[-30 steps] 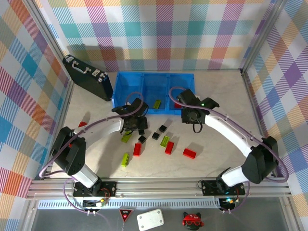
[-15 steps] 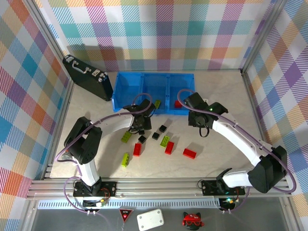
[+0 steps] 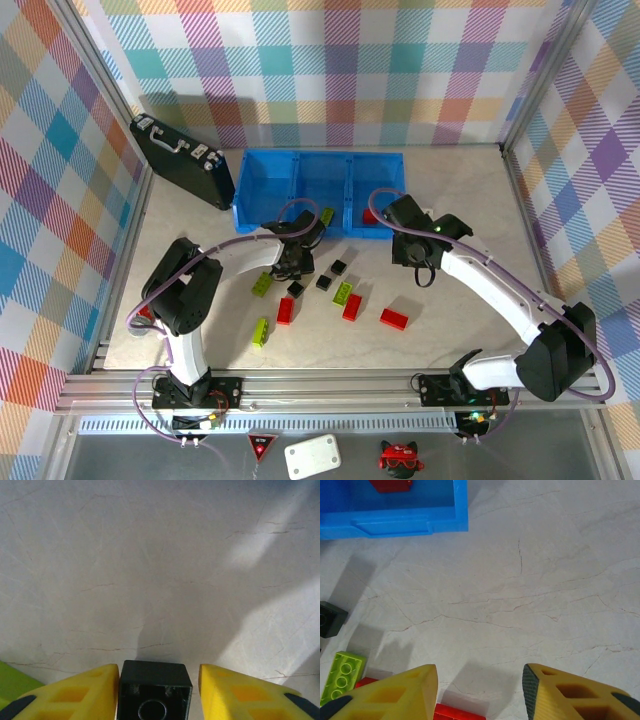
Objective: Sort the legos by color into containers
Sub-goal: Pick up the lego from the center of the table.
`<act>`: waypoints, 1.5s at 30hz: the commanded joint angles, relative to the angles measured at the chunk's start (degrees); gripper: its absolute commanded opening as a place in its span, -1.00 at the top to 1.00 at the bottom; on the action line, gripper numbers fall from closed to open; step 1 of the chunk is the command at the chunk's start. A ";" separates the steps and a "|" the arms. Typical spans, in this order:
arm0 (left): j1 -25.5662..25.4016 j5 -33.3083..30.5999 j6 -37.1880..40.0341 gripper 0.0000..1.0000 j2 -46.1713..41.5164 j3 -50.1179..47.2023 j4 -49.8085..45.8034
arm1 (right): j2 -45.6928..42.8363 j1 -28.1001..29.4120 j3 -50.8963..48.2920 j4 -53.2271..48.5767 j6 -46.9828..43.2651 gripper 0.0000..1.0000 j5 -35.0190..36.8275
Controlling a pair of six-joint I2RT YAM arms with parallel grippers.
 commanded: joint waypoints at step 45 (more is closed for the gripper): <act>12.03 -0.55 15.03 0.28 -9.17 11.13 -11.17 | -2.33 -0.28 1.56 -1.44 0.46 0.01 -2.20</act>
